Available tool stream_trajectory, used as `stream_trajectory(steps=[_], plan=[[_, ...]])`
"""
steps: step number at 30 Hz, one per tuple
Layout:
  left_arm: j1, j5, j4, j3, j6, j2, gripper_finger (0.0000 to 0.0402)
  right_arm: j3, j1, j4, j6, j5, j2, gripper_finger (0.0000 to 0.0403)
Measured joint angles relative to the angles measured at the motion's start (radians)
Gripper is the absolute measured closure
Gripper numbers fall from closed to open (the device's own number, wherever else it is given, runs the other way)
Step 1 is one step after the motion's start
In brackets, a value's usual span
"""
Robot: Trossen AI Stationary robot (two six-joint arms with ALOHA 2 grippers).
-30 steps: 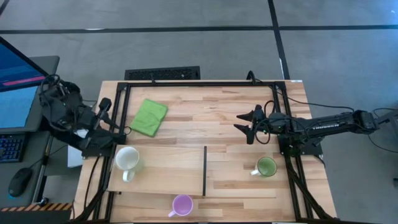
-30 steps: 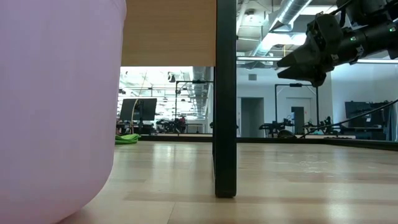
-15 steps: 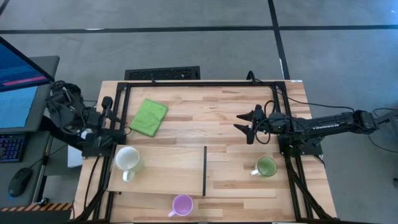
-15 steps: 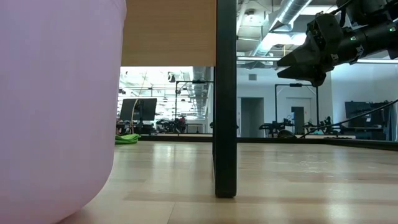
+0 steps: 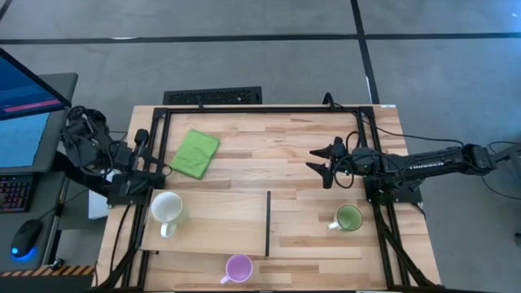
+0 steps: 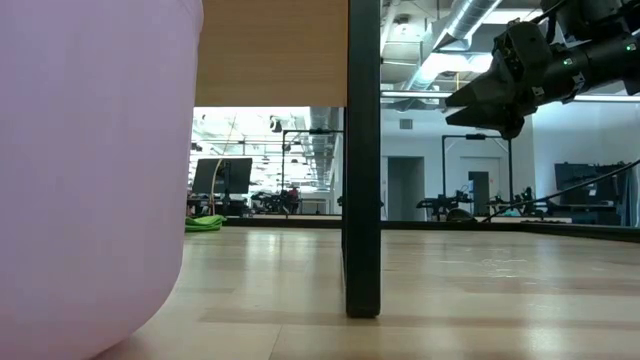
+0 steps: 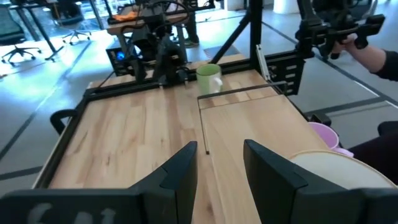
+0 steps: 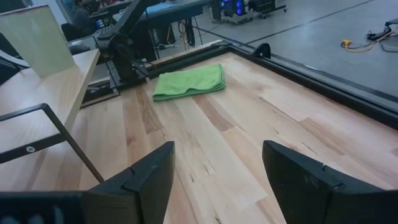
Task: Stack small to large cups/mugs on shelf
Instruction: Put the green mug on the shelf
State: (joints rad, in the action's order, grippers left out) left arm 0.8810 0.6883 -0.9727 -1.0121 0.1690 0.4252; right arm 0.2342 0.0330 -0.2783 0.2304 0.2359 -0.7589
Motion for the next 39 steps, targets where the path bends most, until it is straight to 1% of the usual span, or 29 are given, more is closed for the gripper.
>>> stream_trajectory(steps=[9, 11, 12, 16, 18, 22, 25, 27, 30, 32, 35, 37, 39], plan=[[0.0, 0.0, 0.009, 0.004, -0.004, 0.001, 0.028, 0.0, 0.0, 0.0, 0.016, 0.0, 0.0, 0.0137], [0.0, 0.02, 0.025, 0.004, -0.023, 0.0, 0.028, 0.0, 0.0, 0.0, 0.016, 0.0, 0.0, 0.0137], [0.0, 0.056, 0.032, 0.004, -0.04, 0.001, 0.028, 0.0, 0.0, 0.0, 0.016, 0.0, 0.0, 0.0137], [0.0, 0.289, 0.025, 0.003, -0.023, 0.0, 0.028, 0.0, 0.0, 0.0, 0.008, 0.0, 0.0, 0.0137], [0.0, 0.338, -0.012, 0.003, -0.019, 0.0, 0.028, 0.0, 0.0, 0.0, 0.008, 0.0, 0.0, 0.0137], [0.0, 0.326, -0.042, 0.003, 0.037, 0.0, 0.028, 0.0, 0.0, 0.0, 0.006, 0.0, 0.0, 0.0137], [0.0, 0.263, -0.038, 0.003, 0.049, 0.0, 0.028, 0.0, 0.0, 0.0, 0.0, 0.0, 0.0, 0.0137], [0.0, 0.233, 0.02, 0.023, 0.018, -0.002, 0.028, 0.0, 0.0, 0.0, 0.0, 0.0, 0.0, 0.0137], [-0.008, 0.232, 0.139, 0.077, -0.087, -0.005, 0.028, 0.0, 0.0, 0.0, 0.0, 0.0, 0.0, 0.0137], [-0.024, 0.227, 0.178, 0.103, -0.099, -0.015, 0.028, 0.0, 0.0, 0.0, 0.003, 0.0, 0.0, 0.0137], [-0.057, 0.225, 0.169, 0.131, -0.024, -0.033, 0.028, 0.0, 0.0, 0.0, 0.005, 0.0, 0.0, 0.0137], [-0.078, 0.17, 0.131, 0.144, 0.049, -0.041, 0.028, 0.0, -0.004, 0.0, 0.007, 0.0, 0.0, 0.0137], [-0.102, 0.128, 0.131, 0.159, 0.104, -0.043, 0.028, 0.0, -0.011, 0.0, 0.006, 0.0, 0.0, 0.0137]])
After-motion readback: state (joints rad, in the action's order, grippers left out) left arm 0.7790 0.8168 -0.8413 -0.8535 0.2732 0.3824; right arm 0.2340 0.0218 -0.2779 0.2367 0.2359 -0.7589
